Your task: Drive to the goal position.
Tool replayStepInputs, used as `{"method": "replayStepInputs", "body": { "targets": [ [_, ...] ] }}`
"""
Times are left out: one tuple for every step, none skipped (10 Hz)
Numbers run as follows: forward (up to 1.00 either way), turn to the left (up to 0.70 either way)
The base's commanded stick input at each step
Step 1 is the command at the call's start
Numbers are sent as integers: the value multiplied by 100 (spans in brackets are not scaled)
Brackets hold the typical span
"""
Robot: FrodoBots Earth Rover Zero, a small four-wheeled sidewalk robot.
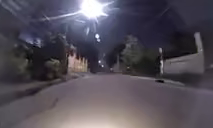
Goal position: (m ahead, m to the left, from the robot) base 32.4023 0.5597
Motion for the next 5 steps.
{"method": "replayStepInputs", "body": {
  "targets": [
    [100, 0],
    [100, 0],
    [100, 0],
    [100, 0],
    [100, 0]
  ]
}}
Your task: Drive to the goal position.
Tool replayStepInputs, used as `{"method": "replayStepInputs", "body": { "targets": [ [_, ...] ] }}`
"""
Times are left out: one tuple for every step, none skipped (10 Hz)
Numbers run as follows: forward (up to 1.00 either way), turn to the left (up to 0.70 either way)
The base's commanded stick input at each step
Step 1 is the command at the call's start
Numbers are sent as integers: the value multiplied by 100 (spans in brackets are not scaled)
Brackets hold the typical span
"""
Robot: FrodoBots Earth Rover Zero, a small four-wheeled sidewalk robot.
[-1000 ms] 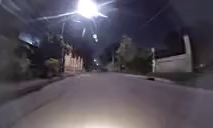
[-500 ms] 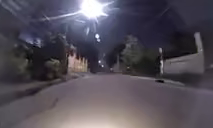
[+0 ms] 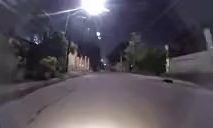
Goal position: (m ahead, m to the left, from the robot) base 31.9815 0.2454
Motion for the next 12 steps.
{"method": "replayStepInputs", "body": {
  "targets": [
    [100, 0],
    [100, 0],
    [100, 0],
    [100, 0],
    [100, 0],
    [100, 0],
    [100, -32],
    [100, -40],
    [100, -40],
    [100, -16],
    [100, 0],
    [100, 0]
  ]
}}
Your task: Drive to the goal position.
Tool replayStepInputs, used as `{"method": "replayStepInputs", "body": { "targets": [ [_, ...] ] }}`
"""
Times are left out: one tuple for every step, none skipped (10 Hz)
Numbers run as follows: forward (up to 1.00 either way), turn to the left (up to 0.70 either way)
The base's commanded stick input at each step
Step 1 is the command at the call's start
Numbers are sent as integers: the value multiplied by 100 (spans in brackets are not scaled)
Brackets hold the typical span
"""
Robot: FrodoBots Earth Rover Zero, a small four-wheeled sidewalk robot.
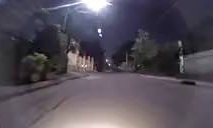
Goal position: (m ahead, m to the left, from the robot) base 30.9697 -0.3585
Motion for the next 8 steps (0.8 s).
{"method": "replayStepInputs", "body": {
  "targets": [
    [100, 0],
    [100, 0],
    [100, 0],
    [100, 0],
    [100, 0],
    [100, 0],
    [100, 0],
    [100, 0]
  ]
}}
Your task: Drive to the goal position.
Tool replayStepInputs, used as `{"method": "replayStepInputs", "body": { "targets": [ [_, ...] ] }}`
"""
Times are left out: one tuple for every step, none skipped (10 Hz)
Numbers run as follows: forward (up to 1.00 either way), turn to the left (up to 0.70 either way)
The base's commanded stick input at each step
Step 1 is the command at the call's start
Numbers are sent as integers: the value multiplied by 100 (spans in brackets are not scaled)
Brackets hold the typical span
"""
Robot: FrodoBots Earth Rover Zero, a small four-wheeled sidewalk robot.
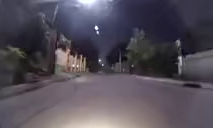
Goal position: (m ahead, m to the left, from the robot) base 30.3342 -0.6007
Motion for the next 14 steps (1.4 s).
{"method": "replayStepInputs", "body": {
  "targets": [
    [100, 0],
    [100, 0],
    [100, 0],
    [100, 0],
    [100, 0],
    [100, 0],
    [100, 0],
    [100, 0],
    [100, 0],
    [100, 0],
    [100, 0],
    [100, 0],
    [100, 0],
    [100, 0]
  ]
}}
